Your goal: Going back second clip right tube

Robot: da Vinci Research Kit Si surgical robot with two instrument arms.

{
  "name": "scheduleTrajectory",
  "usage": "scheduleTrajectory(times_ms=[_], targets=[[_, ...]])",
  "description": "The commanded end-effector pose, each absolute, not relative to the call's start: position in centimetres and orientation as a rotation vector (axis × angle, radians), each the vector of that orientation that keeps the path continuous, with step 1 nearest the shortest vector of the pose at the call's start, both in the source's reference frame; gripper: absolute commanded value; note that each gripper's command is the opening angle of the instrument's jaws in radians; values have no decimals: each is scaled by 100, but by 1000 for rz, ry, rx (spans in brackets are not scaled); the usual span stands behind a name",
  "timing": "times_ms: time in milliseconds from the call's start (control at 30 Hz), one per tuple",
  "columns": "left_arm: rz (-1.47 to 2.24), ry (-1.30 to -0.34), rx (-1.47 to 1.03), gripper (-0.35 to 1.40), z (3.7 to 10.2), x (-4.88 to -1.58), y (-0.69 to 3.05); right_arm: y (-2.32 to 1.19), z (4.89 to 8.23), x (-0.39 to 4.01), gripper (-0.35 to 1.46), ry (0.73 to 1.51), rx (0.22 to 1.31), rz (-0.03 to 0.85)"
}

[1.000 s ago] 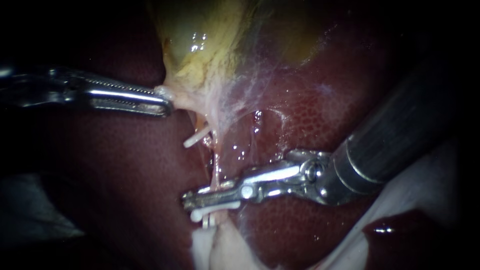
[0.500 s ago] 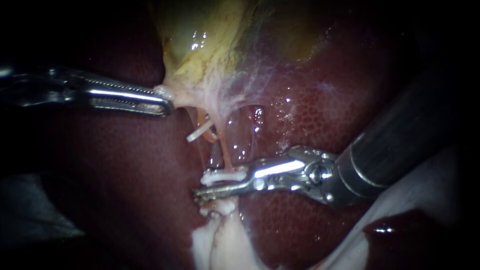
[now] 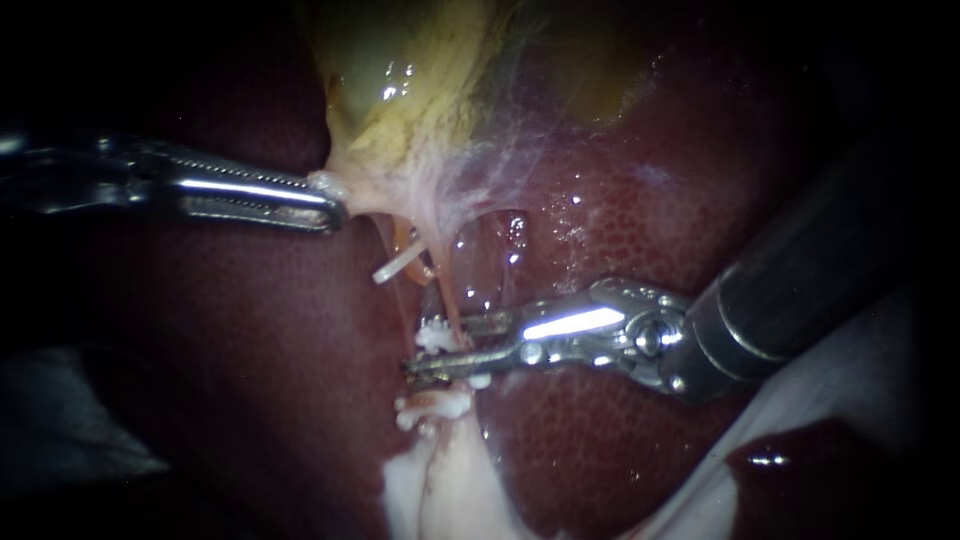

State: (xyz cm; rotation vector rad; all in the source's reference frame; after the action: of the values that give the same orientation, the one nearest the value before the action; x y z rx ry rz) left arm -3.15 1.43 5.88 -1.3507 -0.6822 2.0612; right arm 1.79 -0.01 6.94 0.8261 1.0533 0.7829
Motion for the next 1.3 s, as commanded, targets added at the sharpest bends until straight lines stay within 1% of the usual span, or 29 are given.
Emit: scheduleTrajectory(times_ms=[33, 167, 267, 400, 533, 600, 800, 933, 1067, 1233, 1267, 1300], targets=[[2061, -683, -1351, -35, 588, -314, 143, 0, 692, 177, 50, 1054, 828, 783], [2061, -683, -1351, -35, 588, -314, 143, 1, 694, 174, 50, 1054, 828, 783], [2061, -683, -1351, -35, 588, -314, 143, -1, 694, 177, 50, 1046, 855, 761], [2061, -683, -1351, -35, 588, -314, 143, -8, 688, 183, 49, 1068, 911, 722], [2062, -682, -1351, -35, 588, -314, 143, -10, 686, 189, 49, 1073, 918, 715], [2062, -682, -1351, -35, 588, -314, 143, -10, 686, 190, 48, 1079, 891, 679], [2062, -682, -1351, -35, 589, -314, 143, -13, 688, 192, 48, 1072, 762, 500], [2062, -682, -1351, -35, 589, -314, 143, -14, 689, 194, 48, 1096, 713, 428], [2062, -682, -1351, -35, 589, -314, 143, -13, 690, 195, 48, 1113, 678, 378], [2062, -683, -1351, -35, 589, -314, 143, -10, 696, 196, 47, 1114, 672, 375], [2062, -683, -1351, -35, 589, -314, 143, -9, 699, 195, 46, 1091, 719, 446], [2062, -683, -1351, -35, 589, -314, 144, -9, 701, 195, 46, 1077, 746, 486]])
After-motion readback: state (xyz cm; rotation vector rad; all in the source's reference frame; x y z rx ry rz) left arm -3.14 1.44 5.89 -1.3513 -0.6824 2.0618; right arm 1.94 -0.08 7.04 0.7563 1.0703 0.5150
